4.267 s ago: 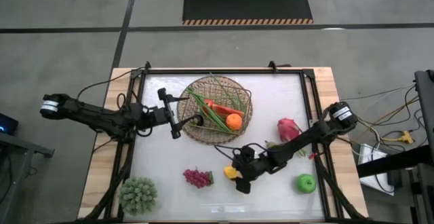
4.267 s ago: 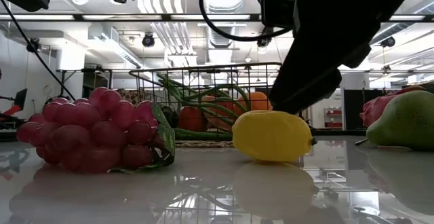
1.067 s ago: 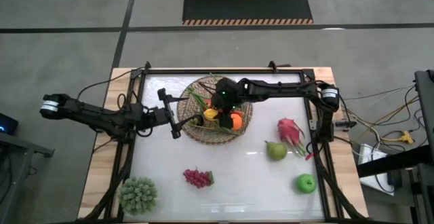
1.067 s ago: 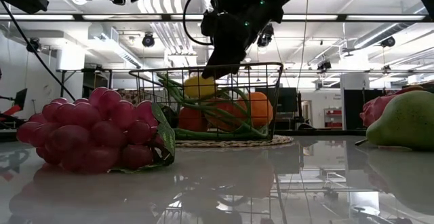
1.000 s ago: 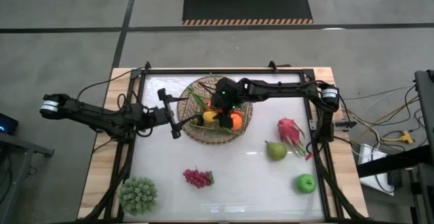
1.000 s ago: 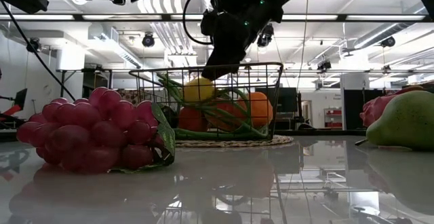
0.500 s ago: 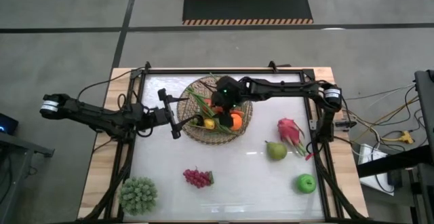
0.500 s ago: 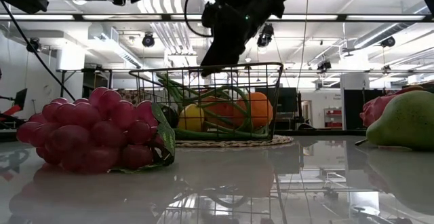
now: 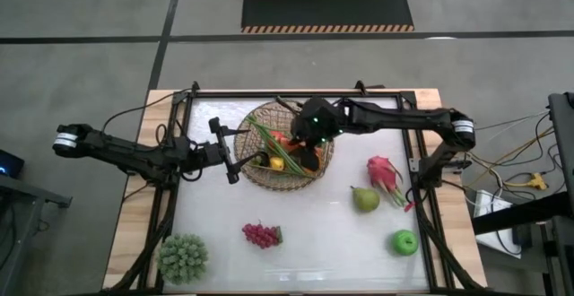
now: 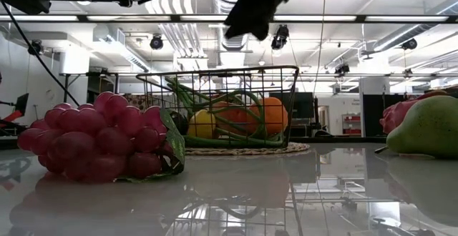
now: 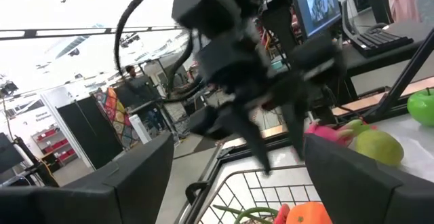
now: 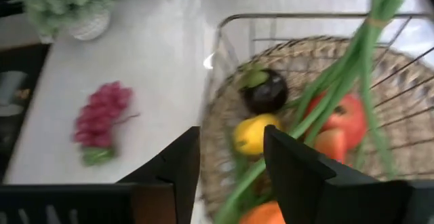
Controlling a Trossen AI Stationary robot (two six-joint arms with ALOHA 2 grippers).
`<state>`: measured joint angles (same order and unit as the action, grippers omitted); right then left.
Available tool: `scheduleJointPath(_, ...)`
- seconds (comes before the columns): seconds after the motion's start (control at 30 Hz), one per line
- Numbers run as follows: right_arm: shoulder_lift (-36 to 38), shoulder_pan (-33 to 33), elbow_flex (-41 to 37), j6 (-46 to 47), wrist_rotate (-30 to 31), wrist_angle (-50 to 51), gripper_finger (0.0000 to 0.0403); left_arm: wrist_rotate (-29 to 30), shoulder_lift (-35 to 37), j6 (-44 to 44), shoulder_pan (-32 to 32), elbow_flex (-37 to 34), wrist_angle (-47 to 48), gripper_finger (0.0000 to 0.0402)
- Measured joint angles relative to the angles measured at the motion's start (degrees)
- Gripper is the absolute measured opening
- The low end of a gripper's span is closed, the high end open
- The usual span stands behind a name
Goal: Build produce basket
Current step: Put the pear into the wire basket
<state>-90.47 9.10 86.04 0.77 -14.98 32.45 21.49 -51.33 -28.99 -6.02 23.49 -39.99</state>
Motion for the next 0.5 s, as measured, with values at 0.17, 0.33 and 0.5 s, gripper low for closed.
scheduleJointPath(0.17,2.3,-3.7,0.0,6.9,0.0,5.1,0.0134,0.0,0.0,0.0,0.0,0.0,0.0,0.0306)
scheduleJointPath(0.33,3.3,-8.0,0.0,13.9,0.1,11.1,0.0121,0.0,0.0,0.0,0.0,0.0,-0.1,0.0306)
scheduleJointPath(0.5,3.3,-11.6,0.0,23.2,1.5,19.6,0.0105,0.0,0.0,0.0,0.0,0.0,-0.1,0.0306)
